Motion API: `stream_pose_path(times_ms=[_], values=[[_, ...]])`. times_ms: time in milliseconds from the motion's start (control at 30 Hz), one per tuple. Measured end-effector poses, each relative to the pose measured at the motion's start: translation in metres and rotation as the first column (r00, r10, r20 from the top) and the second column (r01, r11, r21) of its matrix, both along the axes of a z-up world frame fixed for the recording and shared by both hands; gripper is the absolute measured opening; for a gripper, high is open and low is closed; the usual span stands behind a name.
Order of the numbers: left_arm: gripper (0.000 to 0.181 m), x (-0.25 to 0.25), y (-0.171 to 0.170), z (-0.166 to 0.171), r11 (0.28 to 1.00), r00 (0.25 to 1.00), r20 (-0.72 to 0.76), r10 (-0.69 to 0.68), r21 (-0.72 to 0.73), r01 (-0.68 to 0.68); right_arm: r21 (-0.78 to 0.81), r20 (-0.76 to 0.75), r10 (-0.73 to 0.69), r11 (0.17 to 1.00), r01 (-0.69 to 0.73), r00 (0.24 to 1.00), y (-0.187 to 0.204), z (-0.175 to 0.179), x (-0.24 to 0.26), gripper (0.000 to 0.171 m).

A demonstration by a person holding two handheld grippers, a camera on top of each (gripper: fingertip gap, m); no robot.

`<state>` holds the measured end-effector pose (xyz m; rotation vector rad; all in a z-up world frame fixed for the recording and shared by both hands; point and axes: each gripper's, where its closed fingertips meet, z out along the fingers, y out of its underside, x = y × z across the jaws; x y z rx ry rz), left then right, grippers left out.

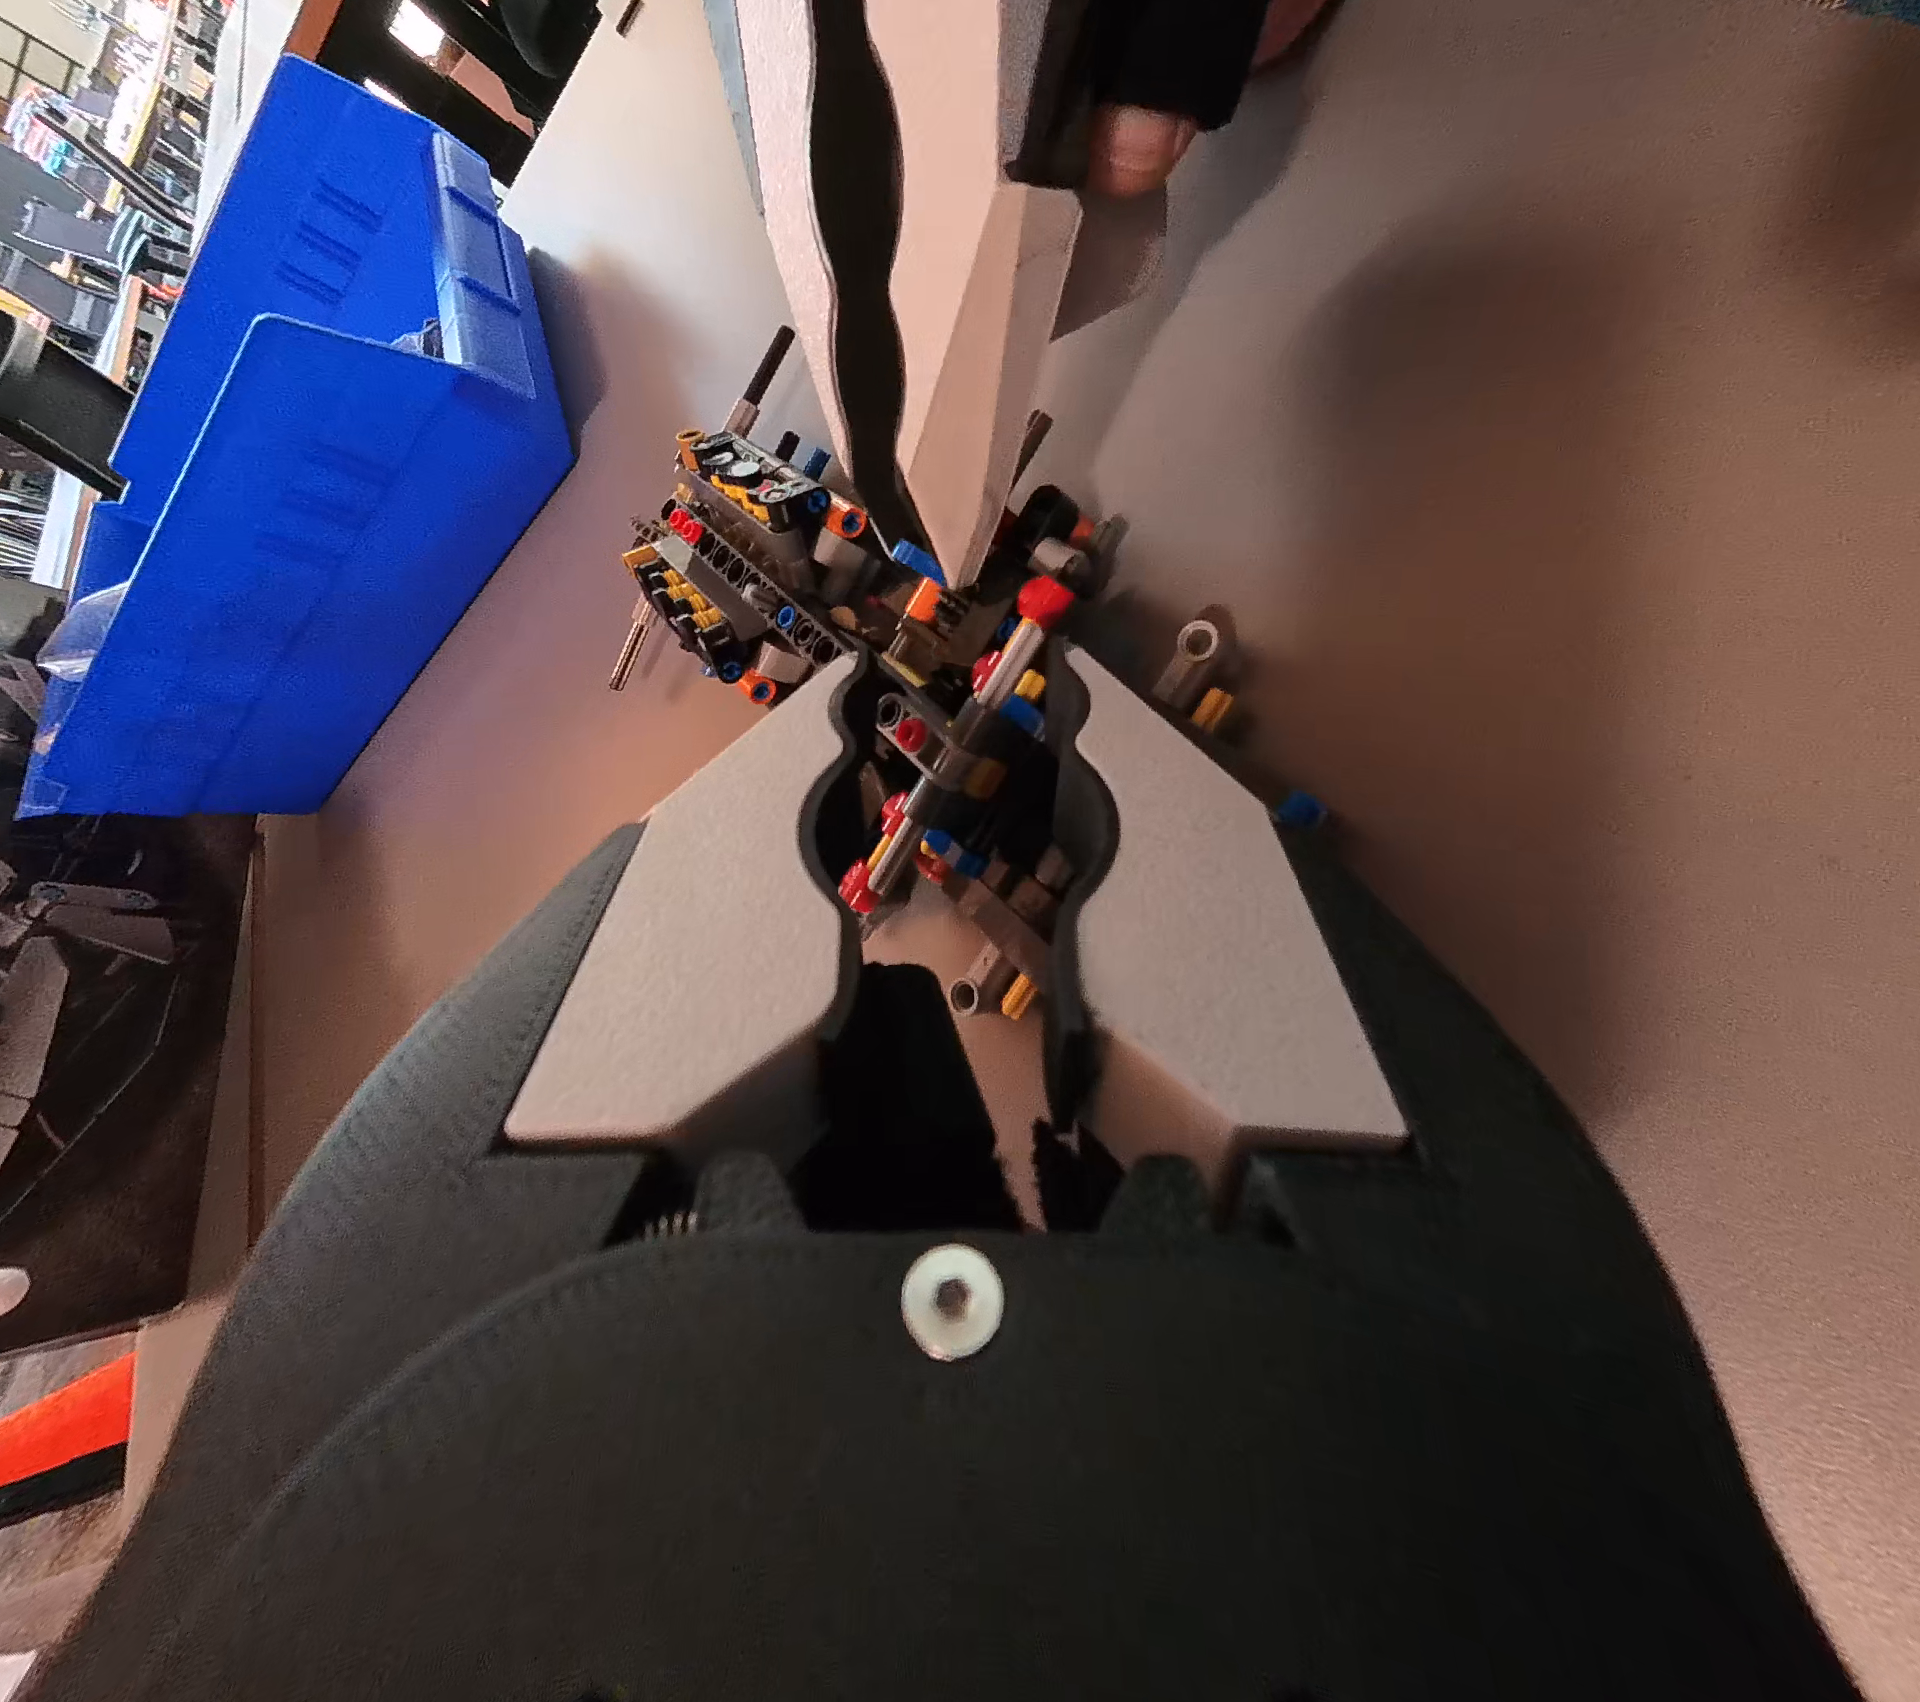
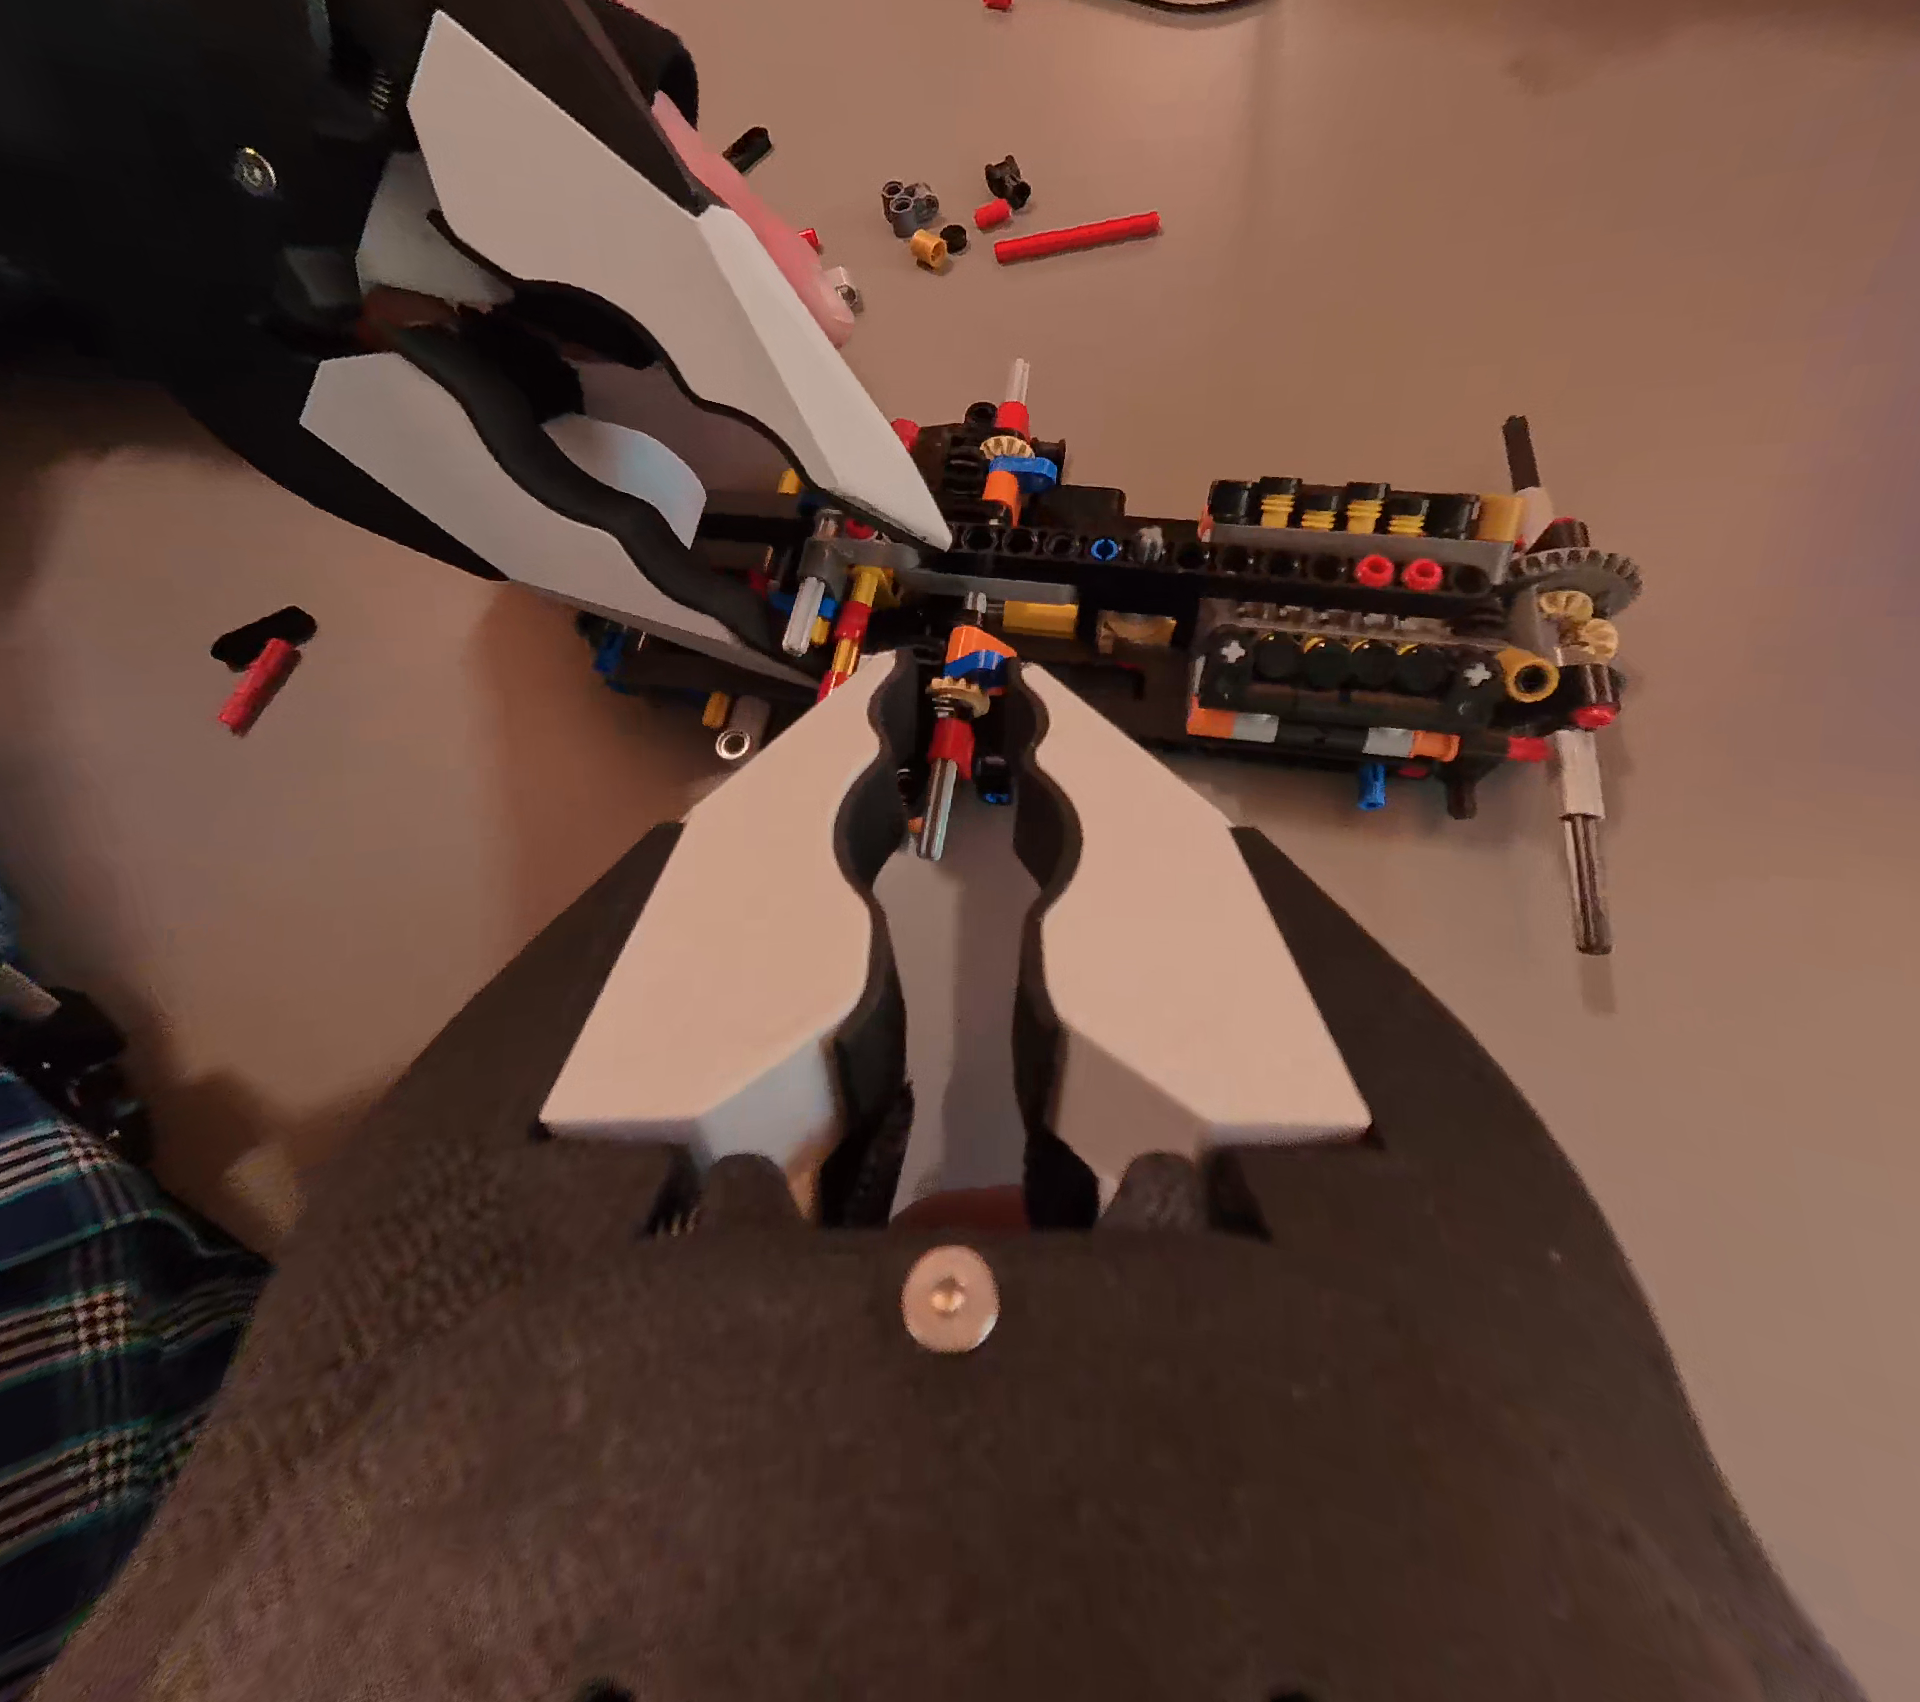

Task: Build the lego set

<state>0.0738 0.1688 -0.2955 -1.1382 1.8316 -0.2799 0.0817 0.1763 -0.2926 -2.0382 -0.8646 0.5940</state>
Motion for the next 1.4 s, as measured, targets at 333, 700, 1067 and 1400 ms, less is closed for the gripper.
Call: stream_pose_path(times_ms=[333, 700, 1067, 1400], values=[[0.031, -0.0005, 0.0006, 0.0001, 1.000, 1.000, -0.003, 0.010, 0.016, -0.010, 0.153, 0.159, 0.006, 0.988, -0.030, 0.987, -0.0004, 0.0012, -0.0001, 0.011], [0.031, -0.0022, 0.0017, 0.0007, 1.000, 1.000, -0.006, 0.015, 0.021, -0.015, 0.244, 0.296, 0.019, 0.965, -0.095, 0.955, 0.0003, 0.0021, -0.0005, 0.010], [0.031, -0.0033, 0.0030, 0.0013, 1.000, 1.000, -0.005, 0.016, 0.023, -0.016, 0.230, 0.240, 0.026, 0.970, -0.083, 0.970, 0.0001, 0.0035, -0.0041, 0.004], [0.031, -0.0039, 0.0043, 0.0015, 0.999, 1.000, -0.010, 0.016, 0.030, -0.015, 0.195, 0.189, 0.011, 0.980, -0.048, 0.982, 0.0035, 0.0066, 0.0027, 0.004]])
